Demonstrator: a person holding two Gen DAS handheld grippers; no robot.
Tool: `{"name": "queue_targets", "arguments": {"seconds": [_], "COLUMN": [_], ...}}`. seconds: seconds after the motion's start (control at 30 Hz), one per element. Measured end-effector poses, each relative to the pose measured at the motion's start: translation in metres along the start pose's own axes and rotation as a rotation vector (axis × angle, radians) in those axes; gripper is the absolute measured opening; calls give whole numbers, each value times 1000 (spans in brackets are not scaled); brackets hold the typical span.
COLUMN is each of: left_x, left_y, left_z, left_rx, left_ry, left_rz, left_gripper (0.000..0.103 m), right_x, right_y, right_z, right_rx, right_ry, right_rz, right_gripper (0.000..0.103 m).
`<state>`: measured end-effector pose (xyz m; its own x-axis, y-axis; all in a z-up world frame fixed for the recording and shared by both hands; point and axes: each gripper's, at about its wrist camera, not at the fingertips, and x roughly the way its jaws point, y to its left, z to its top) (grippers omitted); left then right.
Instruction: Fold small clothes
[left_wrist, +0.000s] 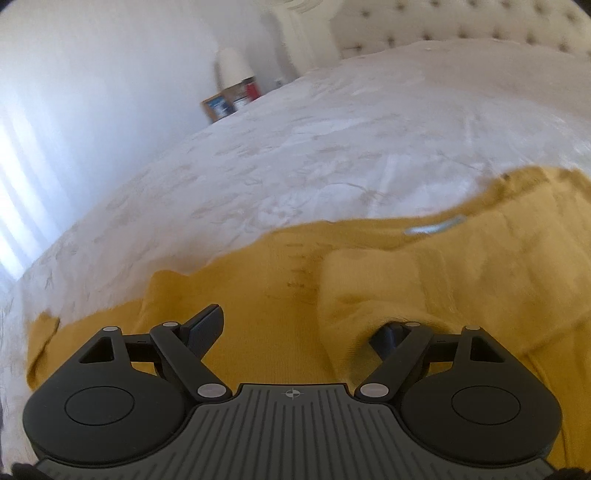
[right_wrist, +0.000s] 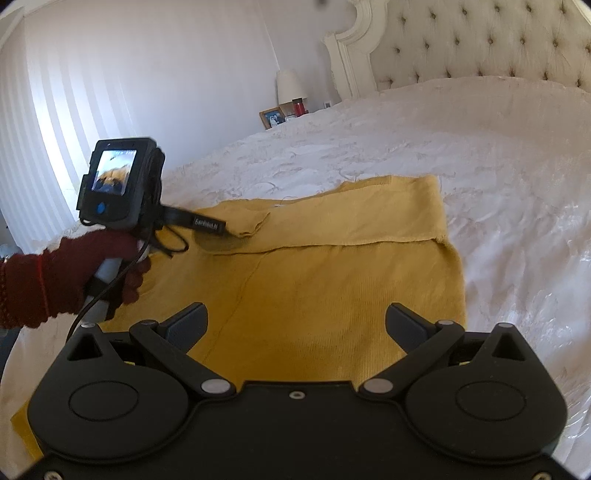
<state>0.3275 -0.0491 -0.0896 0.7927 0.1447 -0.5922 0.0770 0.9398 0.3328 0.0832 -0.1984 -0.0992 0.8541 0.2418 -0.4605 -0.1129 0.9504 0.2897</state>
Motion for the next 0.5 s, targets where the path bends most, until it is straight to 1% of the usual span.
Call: {"name": "queue_targets", "arguments": {"seconds": [0.1,0.17,0.23,0.3,0.4,0.5], "left_x": [7,10,14,16,15,12], "left_y": [21,37,50,58,66,71], "left_z": [1,-6,-14,-20,-26,-26], "left_rx": [-156,-259,-323,-348,-365,-372], "left_ry": [50,84,123,141,133,130], "left_rz": [6,-15,-37,-42,-74,-78], "left_gripper": [81,81,81,81,81,81], "right_x": [1,1,1,1,2,2], "right_y": [1,0,0,-1,0,1], "right_z": [-1,-1,-1,-1,-2,-3], "right_rx": [0,2,6,8,9,6], "right_ry": [1,2,2,4,9,14], "right_rz": [1,1,1,-1,1,3], "right_gripper": [102,102,102,102,102,102]}}
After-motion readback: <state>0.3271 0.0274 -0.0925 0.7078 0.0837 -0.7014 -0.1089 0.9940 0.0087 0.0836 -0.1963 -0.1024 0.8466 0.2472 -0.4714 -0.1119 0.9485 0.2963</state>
